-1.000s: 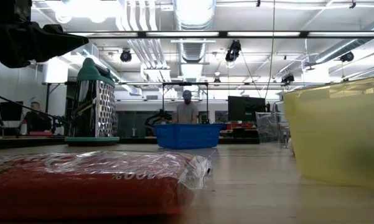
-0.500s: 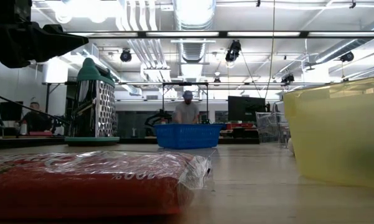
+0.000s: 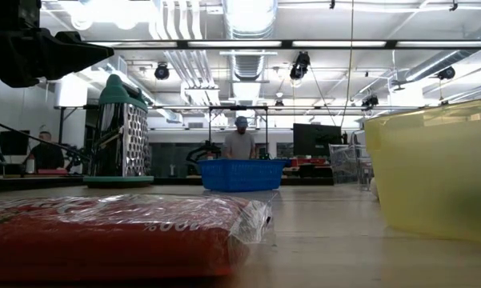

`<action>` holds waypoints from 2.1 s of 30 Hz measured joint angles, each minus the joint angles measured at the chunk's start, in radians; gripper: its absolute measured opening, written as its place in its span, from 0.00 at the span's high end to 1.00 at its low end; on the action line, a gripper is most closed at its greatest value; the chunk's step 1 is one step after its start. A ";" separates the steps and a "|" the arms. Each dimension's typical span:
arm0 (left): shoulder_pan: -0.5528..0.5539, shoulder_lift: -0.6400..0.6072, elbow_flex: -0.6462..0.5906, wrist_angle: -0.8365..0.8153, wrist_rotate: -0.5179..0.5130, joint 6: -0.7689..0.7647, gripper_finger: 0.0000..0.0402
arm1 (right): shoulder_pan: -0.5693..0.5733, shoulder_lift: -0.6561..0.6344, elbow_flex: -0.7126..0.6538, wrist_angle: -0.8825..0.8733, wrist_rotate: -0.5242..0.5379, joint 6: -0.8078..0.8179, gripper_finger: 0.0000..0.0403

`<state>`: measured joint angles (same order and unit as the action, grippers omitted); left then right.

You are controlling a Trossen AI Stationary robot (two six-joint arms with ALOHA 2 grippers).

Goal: Pick & Place Food Item
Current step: Put the big pink food coloring into the yellow bin, then put the popcorn butter into the transparent bin

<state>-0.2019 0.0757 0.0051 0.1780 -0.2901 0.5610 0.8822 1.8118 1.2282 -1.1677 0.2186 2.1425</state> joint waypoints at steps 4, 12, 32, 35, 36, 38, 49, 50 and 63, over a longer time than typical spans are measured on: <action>0.000 0.000 0.000 0.000 0.000 0.000 0.62 | 0.001 0.000 0.002 0.004 -0.007 0.000 0.59; 0.000 0.000 0.000 0.000 0.000 0.000 0.62 | 0.001 0.000 -0.002 0.005 -0.007 -0.003 0.59; 0.000 0.000 0.000 0.000 0.000 0.000 0.62 | 0.003 0.003 0.040 0.005 -0.020 -0.004 0.53; 0.000 0.000 0.000 0.000 0.000 0.000 0.62 | 0.003 0.003 0.040 0.004 -0.018 -0.004 0.53; 0.000 0.000 0.000 0.000 0.000 0.000 0.62 | 0.003 0.003 0.040 0.003 -0.018 -0.004 0.53; 0.000 0.000 0.000 0.000 0.000 0.000 0.62 | 0.003 0.003 0.040 0.001 -0.018 -0.003 0.53; 0.000 0.000 0.000 0.000 0.000 0.000 0.62 | 0.003 0.003 0.046 -0.017 -0.017 -0.007 0.53; 0.000 0.000 0.000 0.000 0.000 0.000 0.62 | 0.003 0.003 0.054 -0.028 -0.017 -0.007 0.54; 0.000 0.000 0.000 0.000 0.000 0.000 0.62 | -0.017 0.001 0.201 -0.274 -0.004 -0.003 0.56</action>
<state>-0.2020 0.0757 0.0055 0.1783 -0.2901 0.5610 0.8651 1.8130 1.4289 -1.4418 0.2148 2.1391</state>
